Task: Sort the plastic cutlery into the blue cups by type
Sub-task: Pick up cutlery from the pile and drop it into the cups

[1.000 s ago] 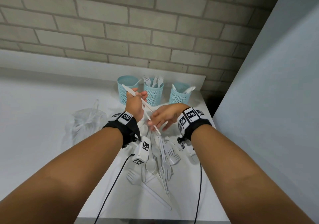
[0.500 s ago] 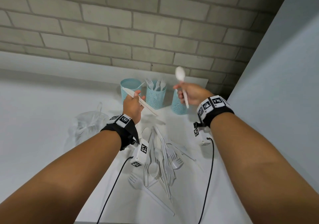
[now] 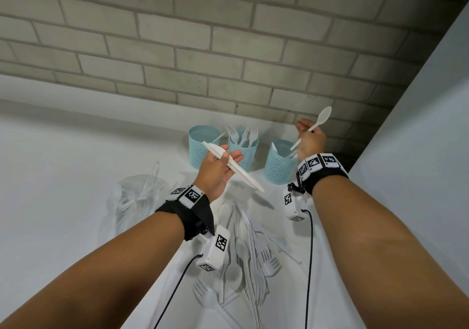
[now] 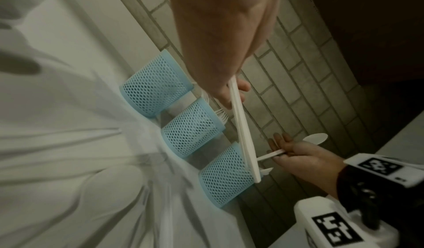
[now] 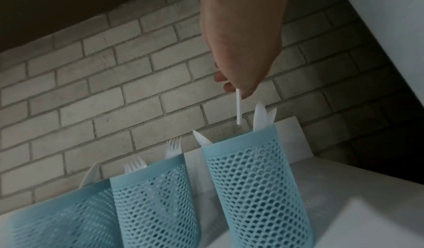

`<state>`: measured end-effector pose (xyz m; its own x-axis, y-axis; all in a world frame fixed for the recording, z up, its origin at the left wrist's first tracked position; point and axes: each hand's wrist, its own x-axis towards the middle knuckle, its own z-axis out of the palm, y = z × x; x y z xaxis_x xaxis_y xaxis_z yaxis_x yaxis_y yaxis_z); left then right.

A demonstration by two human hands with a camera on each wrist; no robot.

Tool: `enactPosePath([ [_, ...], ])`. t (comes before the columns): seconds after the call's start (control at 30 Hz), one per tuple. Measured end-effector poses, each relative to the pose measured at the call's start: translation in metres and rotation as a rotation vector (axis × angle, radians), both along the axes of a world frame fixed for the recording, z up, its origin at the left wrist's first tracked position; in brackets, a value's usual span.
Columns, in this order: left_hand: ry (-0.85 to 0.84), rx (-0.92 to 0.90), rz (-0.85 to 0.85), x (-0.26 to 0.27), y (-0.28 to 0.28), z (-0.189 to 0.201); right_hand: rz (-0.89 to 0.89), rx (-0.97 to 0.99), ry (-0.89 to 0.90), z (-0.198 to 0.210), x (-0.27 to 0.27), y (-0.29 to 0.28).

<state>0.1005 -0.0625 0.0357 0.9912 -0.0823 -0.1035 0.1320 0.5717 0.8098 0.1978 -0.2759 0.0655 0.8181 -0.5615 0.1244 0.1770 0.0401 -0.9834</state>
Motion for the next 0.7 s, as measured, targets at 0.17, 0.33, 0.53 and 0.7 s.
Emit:
enactPosePath([
  [0.17,-0.005,0.007,-0.034,0.003,0.008,-0.003,-0.014,-0.041,0.068,-0.010,0.011,0.002],
  [0.33,0.014,0.056,-0.030,0.008,0.011,-0.008,0.002,-0.171,0.091,-0.008,0.009,0.001],
  [0.53,0.036,0.019,-0.003,0.012,0.006,-0.012,0.128,-0.507,-0.079,0.018,-0.018,0.038],
  [0.7,0.056,0.040,-0.010,0.011,0.007,-0.013,0.656,-0.724,0.133,0.021,-0.036,0.059],
])
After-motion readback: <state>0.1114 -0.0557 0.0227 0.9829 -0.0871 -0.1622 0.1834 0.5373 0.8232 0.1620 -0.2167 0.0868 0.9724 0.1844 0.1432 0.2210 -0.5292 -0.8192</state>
